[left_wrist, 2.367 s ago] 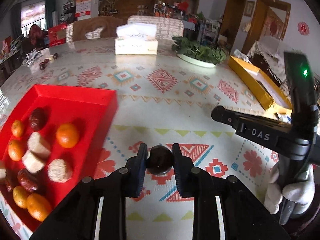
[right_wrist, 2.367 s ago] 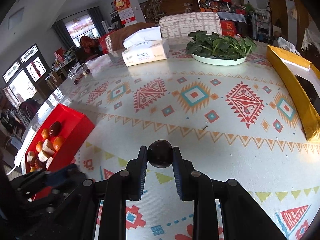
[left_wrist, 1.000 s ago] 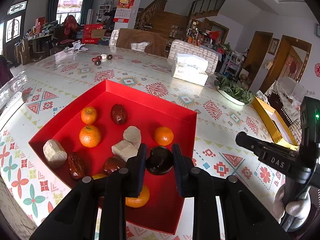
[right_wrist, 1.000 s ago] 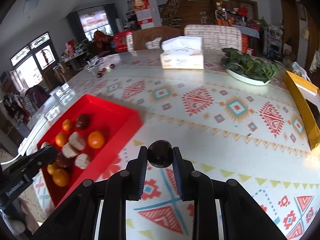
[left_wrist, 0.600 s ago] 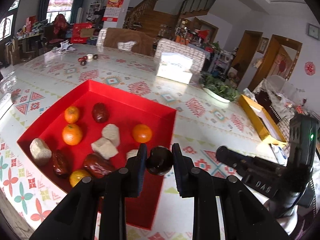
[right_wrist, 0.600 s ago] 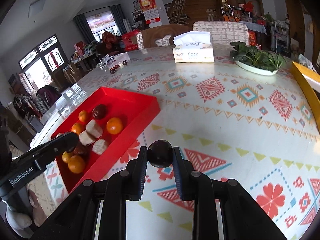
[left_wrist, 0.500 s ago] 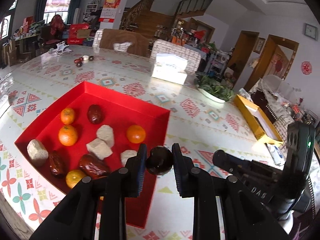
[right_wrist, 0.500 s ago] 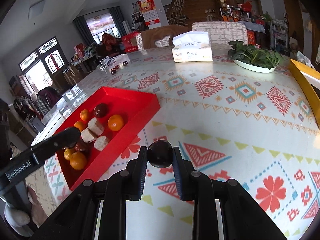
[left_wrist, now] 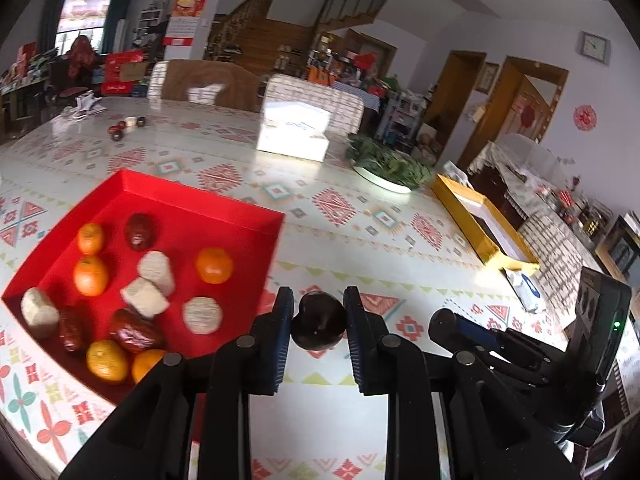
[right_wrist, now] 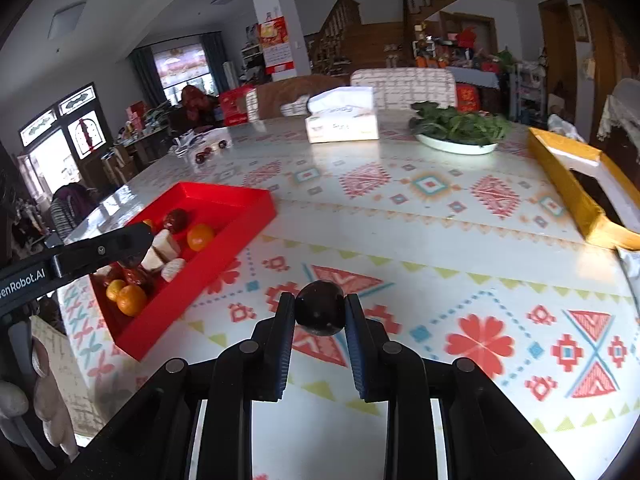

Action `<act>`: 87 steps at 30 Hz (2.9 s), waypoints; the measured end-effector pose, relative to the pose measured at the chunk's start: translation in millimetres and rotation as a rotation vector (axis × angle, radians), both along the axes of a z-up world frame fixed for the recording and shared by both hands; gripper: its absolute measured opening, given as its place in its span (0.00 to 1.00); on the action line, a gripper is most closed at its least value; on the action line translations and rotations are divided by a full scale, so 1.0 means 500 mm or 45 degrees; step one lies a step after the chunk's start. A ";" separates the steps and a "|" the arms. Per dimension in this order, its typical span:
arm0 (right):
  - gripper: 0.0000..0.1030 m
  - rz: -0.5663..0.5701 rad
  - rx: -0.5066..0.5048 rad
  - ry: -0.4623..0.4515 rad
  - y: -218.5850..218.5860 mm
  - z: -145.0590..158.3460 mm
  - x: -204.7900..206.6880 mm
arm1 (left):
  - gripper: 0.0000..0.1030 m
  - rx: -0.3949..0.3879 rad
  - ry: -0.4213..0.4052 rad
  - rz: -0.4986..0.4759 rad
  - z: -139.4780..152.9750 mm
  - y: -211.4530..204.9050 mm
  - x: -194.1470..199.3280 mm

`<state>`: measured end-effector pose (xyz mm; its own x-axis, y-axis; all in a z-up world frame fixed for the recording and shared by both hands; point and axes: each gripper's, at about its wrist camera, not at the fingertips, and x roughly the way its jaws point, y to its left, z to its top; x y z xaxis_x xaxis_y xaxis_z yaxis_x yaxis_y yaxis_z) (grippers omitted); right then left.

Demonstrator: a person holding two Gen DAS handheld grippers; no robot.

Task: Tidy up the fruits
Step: 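Carry both dark dates over the red tray and open both tools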

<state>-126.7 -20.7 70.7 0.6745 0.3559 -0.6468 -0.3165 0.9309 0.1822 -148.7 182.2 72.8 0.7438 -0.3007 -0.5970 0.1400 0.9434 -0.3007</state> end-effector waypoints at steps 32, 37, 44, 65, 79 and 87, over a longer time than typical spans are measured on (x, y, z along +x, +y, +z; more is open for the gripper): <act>0.28 0.055 0.554 0.263 -0.153 -0.003 0.004 | 0.24 -0.043 0.052 0.045 -0.028 0.044 0.011; 0.28 0.173 0.512 0.283 -0.061 0.010 0.029 | 0.24 -0.070 0.034 0.143 -0.026 0.112 0.007; 0.28 0.322 0.461 0.316 0.067 0.021 0.057 | 0.24 -0.106 0.002 0.282 -0.023 0.221 -0.001; 0.28 0.447 0.228 0.370 0.349 0.004 0.244 | 0.24 0.056 0.076 0.312 -0.054 0.307 0.118; 0.28 0.544 0.281 0.493 0.357 -0.032 0.215 | 0.26 0.142 0.127 0.321 -0.089 0.305 0.122; 0.28 0.517 0.222 0.492 0.365 -0.055 0.203 | 0.36 0.170 0.132 0.323 -0.089 0.295 0.129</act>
